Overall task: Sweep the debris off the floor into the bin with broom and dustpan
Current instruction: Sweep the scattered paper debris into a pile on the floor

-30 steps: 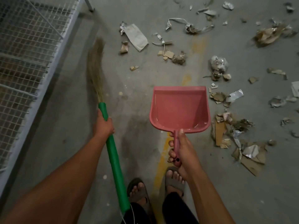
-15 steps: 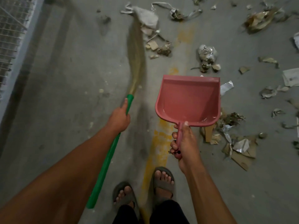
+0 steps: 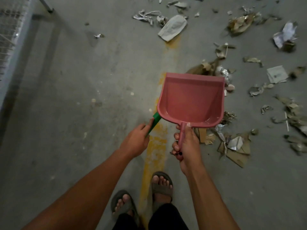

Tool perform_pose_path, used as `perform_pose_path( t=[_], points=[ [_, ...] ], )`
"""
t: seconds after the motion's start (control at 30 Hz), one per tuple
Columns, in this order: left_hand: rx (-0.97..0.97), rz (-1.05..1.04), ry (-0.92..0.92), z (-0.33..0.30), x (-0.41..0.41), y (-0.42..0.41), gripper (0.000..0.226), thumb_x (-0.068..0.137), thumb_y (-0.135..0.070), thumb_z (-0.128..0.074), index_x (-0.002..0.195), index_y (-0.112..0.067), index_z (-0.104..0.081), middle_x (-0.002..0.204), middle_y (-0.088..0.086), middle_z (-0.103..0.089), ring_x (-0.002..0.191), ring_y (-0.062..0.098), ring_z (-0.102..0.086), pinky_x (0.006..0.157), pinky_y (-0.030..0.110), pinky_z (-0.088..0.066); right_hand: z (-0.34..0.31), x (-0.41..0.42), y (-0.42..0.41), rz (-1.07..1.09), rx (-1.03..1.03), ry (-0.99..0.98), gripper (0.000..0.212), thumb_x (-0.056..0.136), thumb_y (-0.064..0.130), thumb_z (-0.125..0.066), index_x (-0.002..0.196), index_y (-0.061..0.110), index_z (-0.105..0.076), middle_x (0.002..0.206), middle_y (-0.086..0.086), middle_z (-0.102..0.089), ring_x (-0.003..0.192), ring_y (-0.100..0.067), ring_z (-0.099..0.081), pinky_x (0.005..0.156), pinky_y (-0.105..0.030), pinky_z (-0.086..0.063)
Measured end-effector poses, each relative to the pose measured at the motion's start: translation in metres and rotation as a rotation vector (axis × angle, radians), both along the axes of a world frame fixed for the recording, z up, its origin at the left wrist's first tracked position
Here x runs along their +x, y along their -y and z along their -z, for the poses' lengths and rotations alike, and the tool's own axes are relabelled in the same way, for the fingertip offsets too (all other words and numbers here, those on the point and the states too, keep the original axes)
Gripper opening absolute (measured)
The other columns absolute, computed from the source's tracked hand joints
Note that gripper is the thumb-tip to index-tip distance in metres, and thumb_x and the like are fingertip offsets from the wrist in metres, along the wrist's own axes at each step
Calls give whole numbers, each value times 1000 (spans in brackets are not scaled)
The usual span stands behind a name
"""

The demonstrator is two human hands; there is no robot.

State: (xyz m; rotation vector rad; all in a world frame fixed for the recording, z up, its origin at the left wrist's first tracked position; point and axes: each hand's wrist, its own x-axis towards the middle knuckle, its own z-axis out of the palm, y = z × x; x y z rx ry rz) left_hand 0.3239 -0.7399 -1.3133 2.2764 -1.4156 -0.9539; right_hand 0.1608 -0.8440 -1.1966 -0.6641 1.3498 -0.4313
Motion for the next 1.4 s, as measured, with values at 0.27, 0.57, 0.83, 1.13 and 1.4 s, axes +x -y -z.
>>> perform_pose_path(
  t=[0.27, 0.57, 0.83, 1.13, 1.4],
  points=[
    [-34, -106, 21, -29, 6, -26, 85, 98, -18, -64, 168, -30, -19, 116, 12, -60, 98, 34, -60, 82, 42, -49, -6, -19, -10, 64, 3, 19, 42, 110, 56, -45, 112, 18, -63, 70, 4, -53, 44, -11, -38, 44, -24, -32],
    [-84, -86, 142, -53, 36, -53, 91, 87, -22, -66, 165, -44, -24, 107, 6, -65, 89, 31, -64, 74, 39, -54, -20, -10, -12, 29, -7, 6, 43, 109, 57, -48, 115, 18, -65, 75, 2, -54, 45, -11, -40, 41, -22, -32],
    [-147, -530, 47, -72, 76, -32, 85, 91, -29, -72, 159, -55, -29, 123, 12, -74, 93, 30, -74, 88, 36, -59, -43, 37, 22, -36, -4, 89, 44, 108, 59, -48, 113, 18, -65, 71, 6, -55, 45, -10, -40, 45, -25, -31],
    [-205, -1096, -126, -85, 194, 11, 59, 98, -15, -61, 153, -28, -44, 98, 7, -69, 60, 24, -66, 61, 38, -61, -50, 93, 52, -197, -30, 68, 44, 108, 57, -47, 111, 18, -66, 75, 4, -54, 46, -10, -39, 44, -25, -29],
    [39, -1273, -261, -28, 317, 29, 34, 102, -9, -55, 136, -6, -58, 84, 15, -58, 59, 23, -57, 48, 32, -51, -23, 139, 90, -159, -13, 45, 47, 109, 59, -45, 113, 18, -67, 74, 5, -54, 46, -10, -39, 44, -25, -29]
  ],
)
